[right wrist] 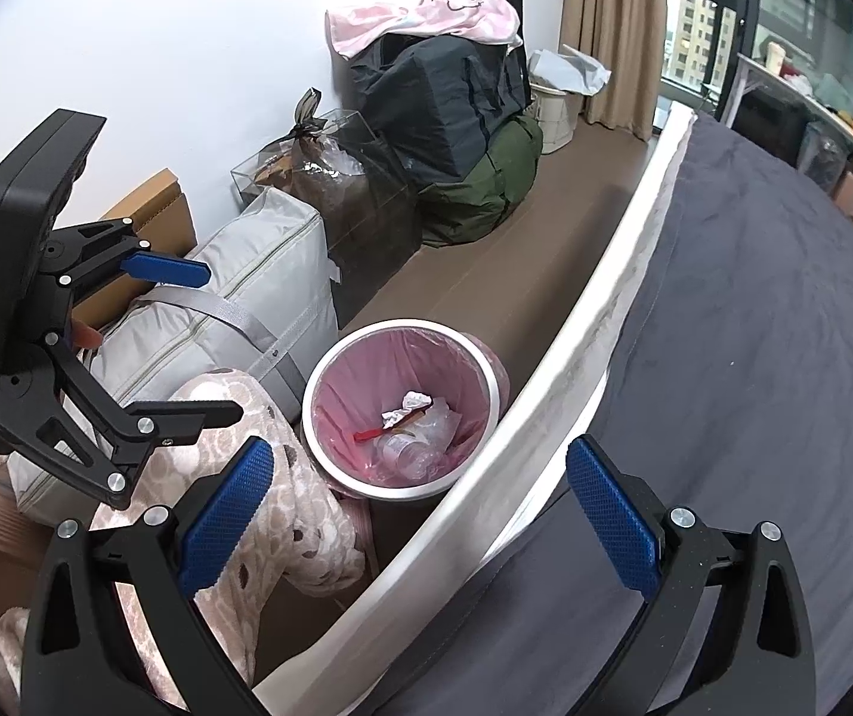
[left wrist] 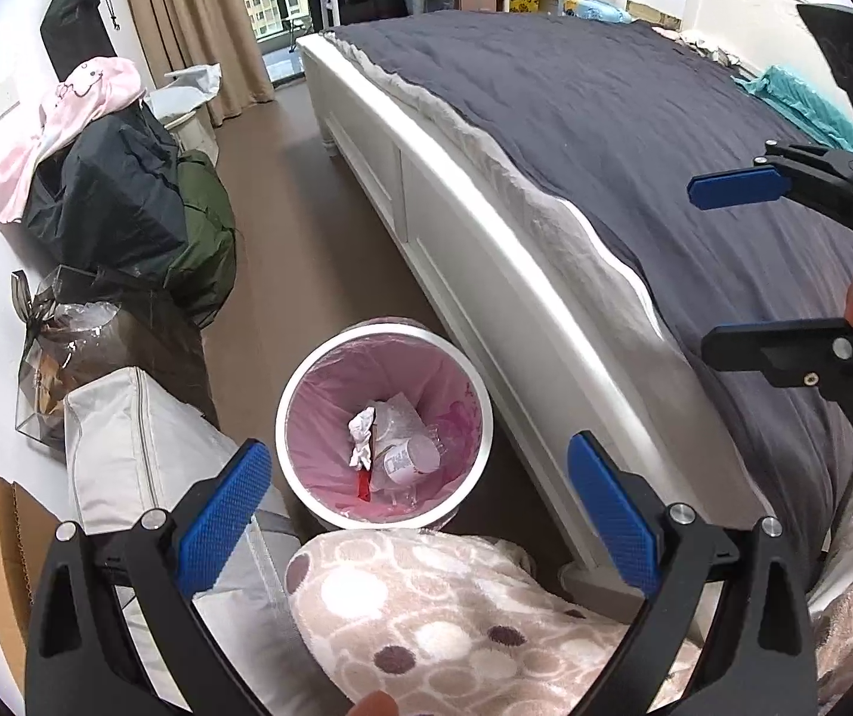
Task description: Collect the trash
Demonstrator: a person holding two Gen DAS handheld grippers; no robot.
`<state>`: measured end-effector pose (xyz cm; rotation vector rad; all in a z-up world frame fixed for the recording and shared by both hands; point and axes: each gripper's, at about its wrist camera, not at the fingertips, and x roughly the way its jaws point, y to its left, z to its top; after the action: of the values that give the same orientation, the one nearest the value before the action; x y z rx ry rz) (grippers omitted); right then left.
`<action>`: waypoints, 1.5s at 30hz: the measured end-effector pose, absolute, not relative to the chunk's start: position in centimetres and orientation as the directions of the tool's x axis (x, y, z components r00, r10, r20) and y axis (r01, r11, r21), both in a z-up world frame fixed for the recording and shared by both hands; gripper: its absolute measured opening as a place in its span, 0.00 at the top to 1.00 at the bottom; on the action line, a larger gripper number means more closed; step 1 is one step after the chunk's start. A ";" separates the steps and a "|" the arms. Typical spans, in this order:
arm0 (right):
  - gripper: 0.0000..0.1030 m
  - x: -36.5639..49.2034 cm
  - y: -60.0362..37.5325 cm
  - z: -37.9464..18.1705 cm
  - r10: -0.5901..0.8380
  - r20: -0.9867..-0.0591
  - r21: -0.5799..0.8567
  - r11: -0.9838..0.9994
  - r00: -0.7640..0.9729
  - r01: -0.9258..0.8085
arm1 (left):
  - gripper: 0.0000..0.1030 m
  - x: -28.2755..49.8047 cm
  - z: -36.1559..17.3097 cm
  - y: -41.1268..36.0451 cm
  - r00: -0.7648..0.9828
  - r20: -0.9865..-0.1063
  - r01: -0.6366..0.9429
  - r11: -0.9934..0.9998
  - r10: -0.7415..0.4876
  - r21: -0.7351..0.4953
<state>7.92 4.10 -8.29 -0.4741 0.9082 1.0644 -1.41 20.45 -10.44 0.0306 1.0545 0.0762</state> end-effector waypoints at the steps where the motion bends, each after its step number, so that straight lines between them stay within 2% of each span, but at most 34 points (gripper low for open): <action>1: 0.07 7.9 4.1 -8.3 0.537 -0.823 0.083 0.437 0.185 -0.896 | 0.05 -1.5 -10.5 20.4 0.497 -0.864 -0.045 0.997 0.076 0.062; 6: 0.07 8.0 4.1 -8.5 0.537 -0.823 0.088 0.442 0.185 -0.892 | 0.05 -1.2 -10.8 20.4 0.493 -0.868 -0.038 0.999 0.053 0.039; 12: 0.07 8.0 4.0 -8.6 0.536 -0.824 0.090 0.444 0.184 -0.891 | 0.05 -0.9 -11.3 20.3 0.467 -0.876 -0.078 0.992 0.122 0.097; 16: 0.07 8.0 4.1 -8.7 0.535 -0.825 0.091 0.446 0.184 -0.890 | 0.05 -1.0 -11.0 20.8 0.488 -0.867 -0.104 0.993 0.098 0.054; 45: 0.07 8.0 3.9 -9.2 0.524 -0.832 0.086 0.451 0.185 -0.888 | 0.05 -0.9 -10.8 21.5 0.502 -0.858 -0.141 0.989 0.111 0.046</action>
<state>8.01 3.93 -9.20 -0.4724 0.9293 1.0483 -0.88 21.48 -10.78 -0.0316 1.0340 0.1522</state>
